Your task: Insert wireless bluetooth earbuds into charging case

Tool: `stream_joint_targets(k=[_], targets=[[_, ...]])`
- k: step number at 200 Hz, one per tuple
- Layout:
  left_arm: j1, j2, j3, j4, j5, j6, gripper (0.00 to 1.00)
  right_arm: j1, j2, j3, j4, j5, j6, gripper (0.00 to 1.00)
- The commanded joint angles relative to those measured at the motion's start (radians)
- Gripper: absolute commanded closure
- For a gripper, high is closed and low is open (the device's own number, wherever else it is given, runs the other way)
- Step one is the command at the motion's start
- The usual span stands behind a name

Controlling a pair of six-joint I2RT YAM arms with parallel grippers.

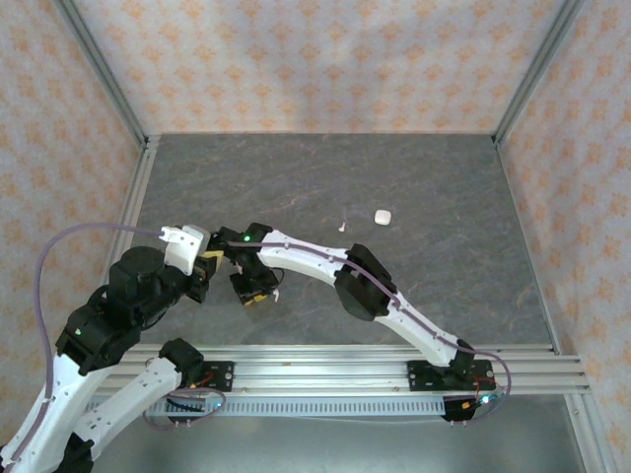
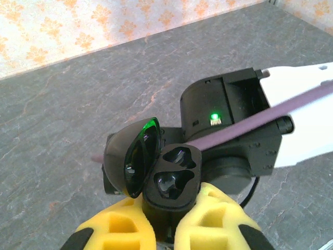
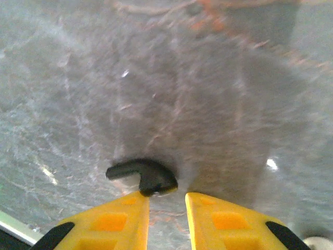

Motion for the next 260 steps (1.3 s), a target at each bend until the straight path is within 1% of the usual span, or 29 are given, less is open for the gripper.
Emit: stream_joint_targets(k=[1, 28, 47, 76, 90, 100, 111, 129, 148, 165, 201, 260], targets=[[0.005, 0.007, 0.015, -0.001, 0.015, 0.004, 1.00, -0.087, -0.019, 0.022, -0.023, 0.166, -0.043, 0.73], [0.006, 0.001, 0.011, -0.010, 0.020, -0.004, 1.00, -0.128, -0.019, 0.051, -0.056, 0.234, -0.091, 0.72], [0.007, -0.003, 0.006, -0.015, 0.025, -0.013, 1.00, -0.153, -0.018, 0.074, -0.070, 0.256, -0.105, 0.71], [0.006, -0.019, -0.003, -0.018, 0.031, -0.024, 1.00, -0.171, -0.045, 0.088, -0.089, 0.248, -0.109, 0.71], [0.006, -0.032, -0.012, -0.023, 0.037, -0.020, 1.00, -0.171, -0.072, 0.069, -0.083, 0.209, -0.112, 0.71], [0.006, -0.049, -0.022, -0.020, 0.072, 0.004, 1.00, -0.163, -0.092, 0.040, -0.066, 0.172, -0.117, 0.70], [0.006, -0.072, -0.037, -0.012, 0.086, 0.004, 1.00, -0.143, -0.112, 0.007, -0.041, 0.141, -0.133, 0.69], [0.006, -0.109, -0.056, -0.004, 0.095, -0.007, 1.00, -0.086, -0.117, -0.010, -0.022, 0.133, -0.190, 0.67], [0.007, -0.141, -0.067, 0.003, 0.102, -0.030, 1.00, -0.028, -0.083, 0.034, -0.046, 0.158, -0.234, 0.66], [0.007, -0.163, -0.077, 0.015, 0.119, -0.040, 1.00, 0.000, -0.040, 0.090, -0.069, 0.165, -0.239, 0.66], [0.006, -0.176, -0.088, 0.024, 0.137, -0.060, 1.00, 0.015, 0.007, 0.138, -0.066, 0.185, -0.246, 0.66], [0.006, -0.183, -0.099, 0.019, 0.140, -0.080, 1.00, 0.017, 0.037, 0.140, -0.066, 0.202, -0.269, 0.66]])
